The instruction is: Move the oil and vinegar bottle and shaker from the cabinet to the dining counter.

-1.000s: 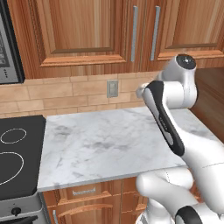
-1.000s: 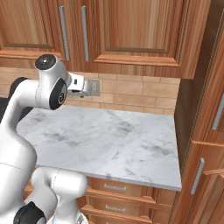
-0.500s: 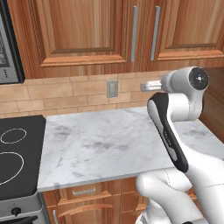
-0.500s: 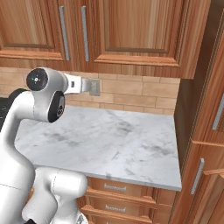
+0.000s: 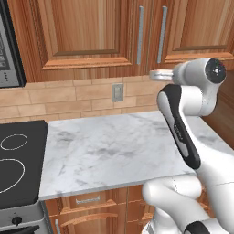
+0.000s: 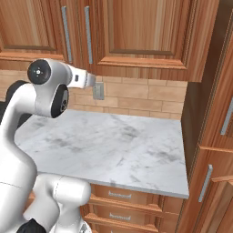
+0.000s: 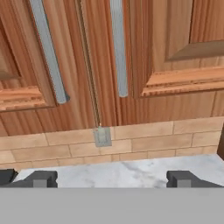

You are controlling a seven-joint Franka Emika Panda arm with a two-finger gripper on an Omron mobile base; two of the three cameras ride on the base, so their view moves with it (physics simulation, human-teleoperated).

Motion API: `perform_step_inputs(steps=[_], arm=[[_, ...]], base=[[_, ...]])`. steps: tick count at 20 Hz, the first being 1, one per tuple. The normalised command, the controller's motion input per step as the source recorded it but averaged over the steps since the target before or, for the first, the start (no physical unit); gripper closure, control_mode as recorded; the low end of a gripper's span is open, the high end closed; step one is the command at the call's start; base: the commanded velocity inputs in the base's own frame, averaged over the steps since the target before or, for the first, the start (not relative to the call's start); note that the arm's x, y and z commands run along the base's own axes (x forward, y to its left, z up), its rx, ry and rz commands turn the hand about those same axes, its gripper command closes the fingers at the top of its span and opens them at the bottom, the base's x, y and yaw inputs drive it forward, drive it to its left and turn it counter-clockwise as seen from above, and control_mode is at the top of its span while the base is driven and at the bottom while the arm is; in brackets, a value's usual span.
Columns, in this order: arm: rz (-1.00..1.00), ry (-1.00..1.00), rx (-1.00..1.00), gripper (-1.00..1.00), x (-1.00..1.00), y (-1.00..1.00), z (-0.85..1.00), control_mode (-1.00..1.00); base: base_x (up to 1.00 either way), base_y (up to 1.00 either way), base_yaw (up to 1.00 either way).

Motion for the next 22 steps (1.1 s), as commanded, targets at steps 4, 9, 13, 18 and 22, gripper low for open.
perform_step_inputs(steps=[4,9,13,18,22], arm=[[0.00,0.05,0.08,-1.00,0.00,-0.04,0.52,-1.00],[0.00,0.06,0.03,-1.00,0.01,-0.04,0.44,-1.00],[0.00,0.06,0.00,-1.00,0.01,-0.05,0.27,-1.00],[0.00,0.01,-0.11,-1.00,0.05,-0.08,0.05,-1.00],[0.00,0.00,-0.17,-1.00,0.26,-0.10,0.00,-1.00]], base=[[0.00,0.00,0.00],[0.00,0.00,0.00],[0.00,0.00,0.00],[0.00,0.00,0.00],[0.00,0.00,0.00]])
